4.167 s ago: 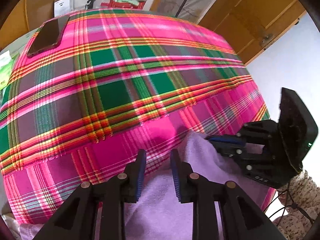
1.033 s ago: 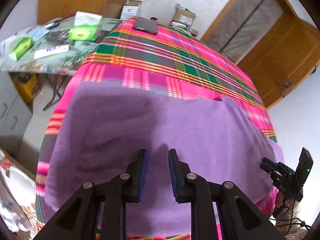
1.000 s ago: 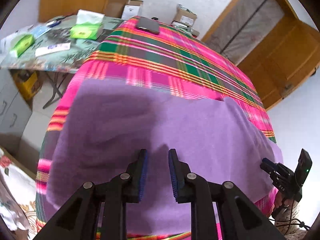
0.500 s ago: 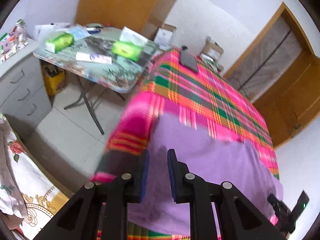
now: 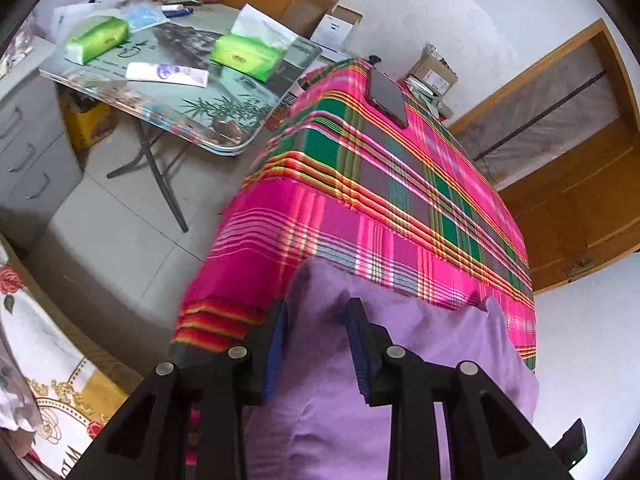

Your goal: Fold clothes

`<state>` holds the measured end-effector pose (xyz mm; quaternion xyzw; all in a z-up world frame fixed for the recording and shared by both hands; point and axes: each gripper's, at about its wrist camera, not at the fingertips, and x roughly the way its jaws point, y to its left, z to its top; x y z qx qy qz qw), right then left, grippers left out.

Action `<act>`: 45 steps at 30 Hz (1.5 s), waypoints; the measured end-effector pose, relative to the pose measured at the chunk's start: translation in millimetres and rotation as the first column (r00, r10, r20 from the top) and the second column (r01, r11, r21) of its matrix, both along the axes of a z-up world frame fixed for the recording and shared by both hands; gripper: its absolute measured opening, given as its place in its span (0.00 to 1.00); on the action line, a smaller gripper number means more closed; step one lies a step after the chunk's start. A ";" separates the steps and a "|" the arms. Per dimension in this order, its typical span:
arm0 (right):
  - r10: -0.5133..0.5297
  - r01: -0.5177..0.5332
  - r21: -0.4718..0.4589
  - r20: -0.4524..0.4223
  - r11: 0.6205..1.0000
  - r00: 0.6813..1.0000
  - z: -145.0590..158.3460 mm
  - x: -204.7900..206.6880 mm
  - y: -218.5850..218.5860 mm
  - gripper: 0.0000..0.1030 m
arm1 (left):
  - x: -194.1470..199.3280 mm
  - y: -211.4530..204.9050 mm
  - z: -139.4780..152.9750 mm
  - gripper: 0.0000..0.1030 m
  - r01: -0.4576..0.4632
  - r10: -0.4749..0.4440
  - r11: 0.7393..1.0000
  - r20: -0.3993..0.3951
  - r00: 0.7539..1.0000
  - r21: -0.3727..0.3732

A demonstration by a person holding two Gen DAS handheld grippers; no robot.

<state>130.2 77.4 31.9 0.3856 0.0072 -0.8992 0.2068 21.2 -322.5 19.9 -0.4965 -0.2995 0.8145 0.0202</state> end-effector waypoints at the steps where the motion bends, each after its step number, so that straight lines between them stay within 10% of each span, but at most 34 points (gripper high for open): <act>1: -0.001 0.001 0.004 -0.006 1.000 1.000 0.2 0.8 -2.8 0.26 | -0.7 -0.8 -1.5 0.23 -0.006 0.006 1.000 0.003 1.000 0.009; 2: -0.002 0.002 0.005 -0.008 1.000 1.000 -0.6 -0.6 -4.4 0.26 | 0.6 -2.2 -2.1 0.11 -0.015 0.015 1.000 0.000 1.000 0.012; 12: 0.025 -0.025 -0.004 0.015 1.000 1.000 -3.1 -12.8 -22.2 0.26 | 23.1 -24.5 -5.4 0.00 -0.162 0.160 0.979 -0.028 0.987 -0.121; 15: 0.054 -0.054 0.009 0.010 0.998 0.998 -3.1 -11.0 -33.9 0.26 | 31.3 -35.3 -13.4 0.00 -0.152 0.152 0.988 -0.014 0.988 0.006; 23: 0.193 -0.192 0.030 -0.041 0.981 0.980 7.4 -4.7 -78.4 0.26 | 70.0 -40.2 -4.9 0.04 -0.169 0.169 0.986 -0.047 0.984 0.013; 37: 0.627 -0.621 0.089 -0.077 0.778 0.775 -1.7 15.8 -247.7 0.44 | 116.3 -43.5 -13.9 0.22 -0.218 0.227 0.962 -0.037 0.973 0.162; 45: 0.681 -0.672 0.145 -0.021 0.727 0.732 -23.8 16.3 -304.3 0.45 | 119.0 -46.7 -27.9 0.24 -0.226 0.232 0.948 0.000 0.973 0.224</act>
